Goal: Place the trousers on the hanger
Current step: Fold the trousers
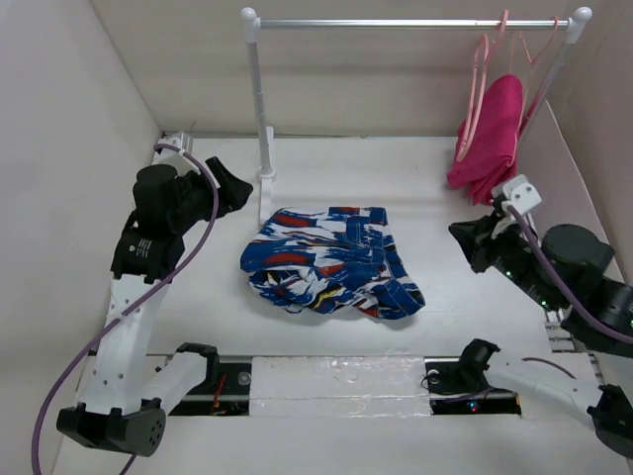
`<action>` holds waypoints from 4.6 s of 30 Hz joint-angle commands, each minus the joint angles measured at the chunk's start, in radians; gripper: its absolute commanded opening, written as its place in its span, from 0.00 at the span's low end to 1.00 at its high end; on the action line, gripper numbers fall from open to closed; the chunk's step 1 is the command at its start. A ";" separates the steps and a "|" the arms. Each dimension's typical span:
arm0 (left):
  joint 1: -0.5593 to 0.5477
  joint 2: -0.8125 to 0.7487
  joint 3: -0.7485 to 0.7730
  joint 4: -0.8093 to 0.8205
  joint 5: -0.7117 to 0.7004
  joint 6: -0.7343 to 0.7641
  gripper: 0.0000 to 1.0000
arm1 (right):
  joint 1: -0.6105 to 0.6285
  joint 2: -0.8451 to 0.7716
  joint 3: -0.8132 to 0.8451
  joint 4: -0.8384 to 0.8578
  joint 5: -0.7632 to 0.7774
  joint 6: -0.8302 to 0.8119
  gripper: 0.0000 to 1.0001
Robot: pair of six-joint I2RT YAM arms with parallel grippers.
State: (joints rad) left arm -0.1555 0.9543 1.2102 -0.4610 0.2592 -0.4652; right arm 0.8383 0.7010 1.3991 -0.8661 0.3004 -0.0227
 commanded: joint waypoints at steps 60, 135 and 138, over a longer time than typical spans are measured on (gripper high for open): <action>0.027 0.158 0.243 -0.234 -0.400 0.005 0.99 | -0.213 0.264 -0.138 0.094 -0.188 0.170 0.00; -0.457 0.508 0.026 -0.059 -0.807 -0.168 0.70 | -0.150 0.473 -0.781 0.539 -0.330 0.222 0.66; -0.405 0.320 -0.122 -0.077 -0.805 -0.308 0.64 | -0.140 0.473 -0.776 0.541 -0.322 0.219 0.63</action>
State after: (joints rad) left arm -0.6098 1.4784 1.1690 -0.4835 -0.5274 -0.6601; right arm 0.6819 1.1912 0.5804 -0.3241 -0.0368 0.1989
